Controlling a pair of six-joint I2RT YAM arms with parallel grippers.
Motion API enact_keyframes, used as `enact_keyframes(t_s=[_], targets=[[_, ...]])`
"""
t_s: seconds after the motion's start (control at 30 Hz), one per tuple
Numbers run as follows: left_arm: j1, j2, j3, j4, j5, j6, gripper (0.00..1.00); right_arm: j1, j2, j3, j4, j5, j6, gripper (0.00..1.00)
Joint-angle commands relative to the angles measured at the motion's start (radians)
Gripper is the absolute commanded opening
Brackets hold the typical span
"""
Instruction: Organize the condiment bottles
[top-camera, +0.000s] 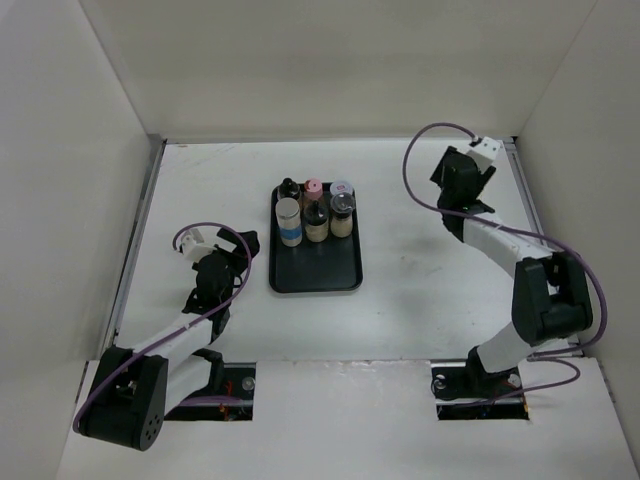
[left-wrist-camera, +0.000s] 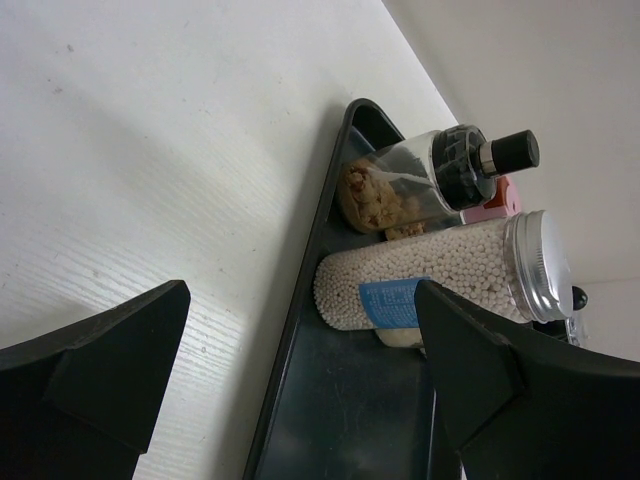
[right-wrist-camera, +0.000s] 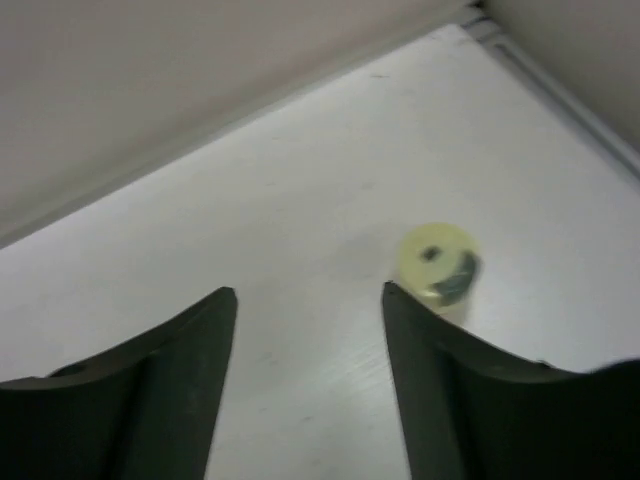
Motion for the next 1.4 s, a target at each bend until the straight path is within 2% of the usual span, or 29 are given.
enact_keyframes(t_s=[0.0, 0.13, 0.23, 0.37, 0.53, 0.73, 0.93, 1.17, 1.37], targets=[[0.004, -0.01, 0.005, 0.036, 0.0, -0.004, 1.0, -0.066, 0.035, 0.009, -0.043, 0.126, 0.003, 0.76], [0.008, -0.007, 0.005, 0.038, 0.0, -0.004, 1.0, -0.149, 0.121, 0.053, -0.066, 0.057, 0.02, 0.84], [0.008, -0.004, 0.006, 0.038, 0.001, -0.002, 1.0, -0.183, 0.171, 0.086, -0.072, -0.04, 0.03, 0.84], [0.01, -0.001, 0.006, 0.04, -0.003, -0.001, 1.0, -0.191, 0.211, 0.107, -0.063, -0.08, 0.044, 0.82], [0.01, 0.01, 0.008, 0.044, 0.003, -0.004, 1.0, -0.189, 0.248, 0.121, -0.014, -0.1, 0.033, 0.7], [0.01, 0.01, 0.009, 0.044, 0.003, -0.001, 1.0, -0.168, 0.228, 0.098, 0.051, -0.054, -0.025, 0.45], [0.007, 0.017, 0.013, 0.044, 0.003, -0.002, 1.0, -0.003, 0.057, -0.006, 0.051, -0.046, -0.017, 0.42], [0.013, -0.001, 0.008, 0.035, -0.003, -0.002, 1.0, 0.307, -0.103, -0.166, 0.009, -0.045, 0.041, 0.42], [0.013, -0.007, 0.008, 0.035, -0.005, -0.001, 1.0, 0.56, -0.148, -0.212, -0.001, -0.051, 0.072, 0.43]])
